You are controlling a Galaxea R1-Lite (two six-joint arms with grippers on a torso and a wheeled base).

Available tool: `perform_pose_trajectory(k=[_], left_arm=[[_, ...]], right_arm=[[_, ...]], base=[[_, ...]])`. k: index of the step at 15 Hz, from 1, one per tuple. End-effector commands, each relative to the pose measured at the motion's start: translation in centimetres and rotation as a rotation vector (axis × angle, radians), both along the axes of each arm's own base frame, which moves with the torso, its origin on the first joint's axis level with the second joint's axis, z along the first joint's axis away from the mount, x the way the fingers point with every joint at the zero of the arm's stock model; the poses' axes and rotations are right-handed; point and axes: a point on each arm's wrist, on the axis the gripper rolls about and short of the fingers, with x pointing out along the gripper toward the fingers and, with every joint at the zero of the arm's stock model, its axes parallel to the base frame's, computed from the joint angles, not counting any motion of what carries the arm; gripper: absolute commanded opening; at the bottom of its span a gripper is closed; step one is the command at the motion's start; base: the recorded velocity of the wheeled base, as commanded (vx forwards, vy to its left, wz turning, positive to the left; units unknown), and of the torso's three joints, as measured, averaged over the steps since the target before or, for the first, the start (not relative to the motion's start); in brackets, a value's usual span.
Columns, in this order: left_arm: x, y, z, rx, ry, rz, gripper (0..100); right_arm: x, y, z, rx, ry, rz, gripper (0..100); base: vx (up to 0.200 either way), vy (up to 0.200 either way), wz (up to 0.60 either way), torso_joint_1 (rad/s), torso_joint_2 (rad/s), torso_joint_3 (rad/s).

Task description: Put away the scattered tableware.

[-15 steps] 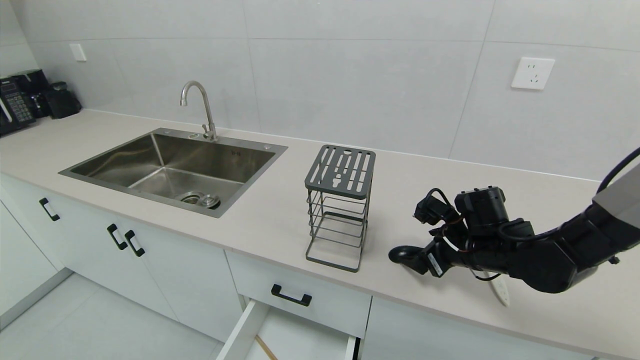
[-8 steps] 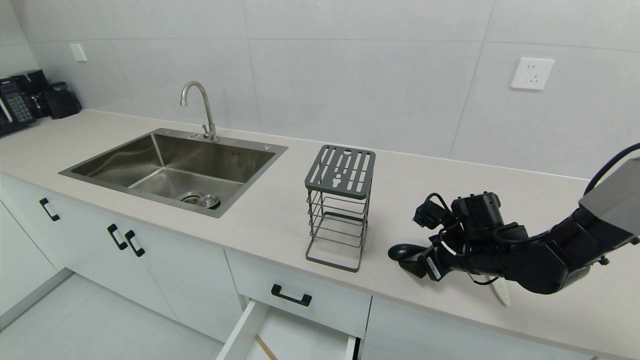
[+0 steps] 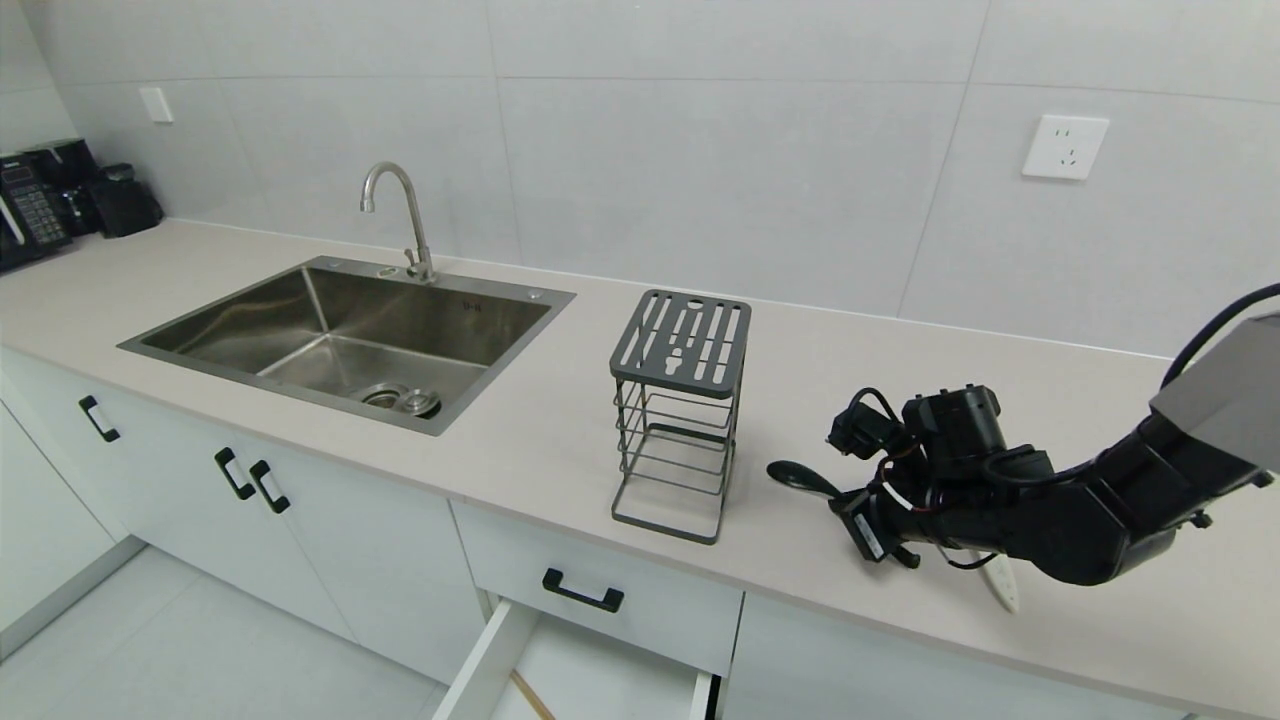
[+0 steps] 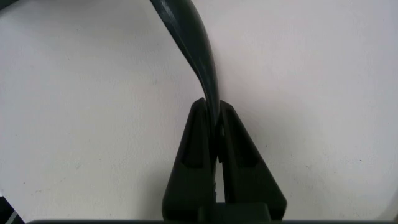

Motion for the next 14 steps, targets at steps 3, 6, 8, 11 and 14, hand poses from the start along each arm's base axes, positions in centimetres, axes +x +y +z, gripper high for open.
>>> perform_pose_trajectory(k=[3, 6, 8, 11, 14], left_arm=[[0.0, 0.0, 0.0, 0.0, 0.002, 0.0, 100], [0.0, 0.0, 0.0, 0.0, 0.002, 0.0, 100], [0.0, 0.0, 0.0, 0.0, 0.002, 0.0, 100], [0.0, 0.0, 0.0, 0.0, 0.002, 0.0, 100], [0.0, 0.0, 0.0, 0.0, 0.002, 0.0, 100]], right_arm=[[0.0, 0.3, 3.0, 0.034, -0.093, 0.009, 0], [-1.4, 1.6, 6.4, 0.067, -0.184, 0.058, 0], [-2.7, 2.8, 8.0, 0.093, -0.229, 0.111, 0], [-5.0, 4.7, 10.7, 0.162, -0.29, 0.198, 0], [-8.2, 7.9, 9.9, 0.264, -0.183, 0.35, 0]], base=[[0.0, 0.0, 0.0, 0.0, 0.0, 0.0], [0.0, 0.0, 0.0, 0.0, 0.0, 0.0], [0.0, 0.0, 0.0, 0.0, 0.0, 0.0], [0.0, 0.0, 0.0, 0.0, 0.0, 0.0], [0.0, 0.0, 0.0, 0.0, 0.0, 0.0]])
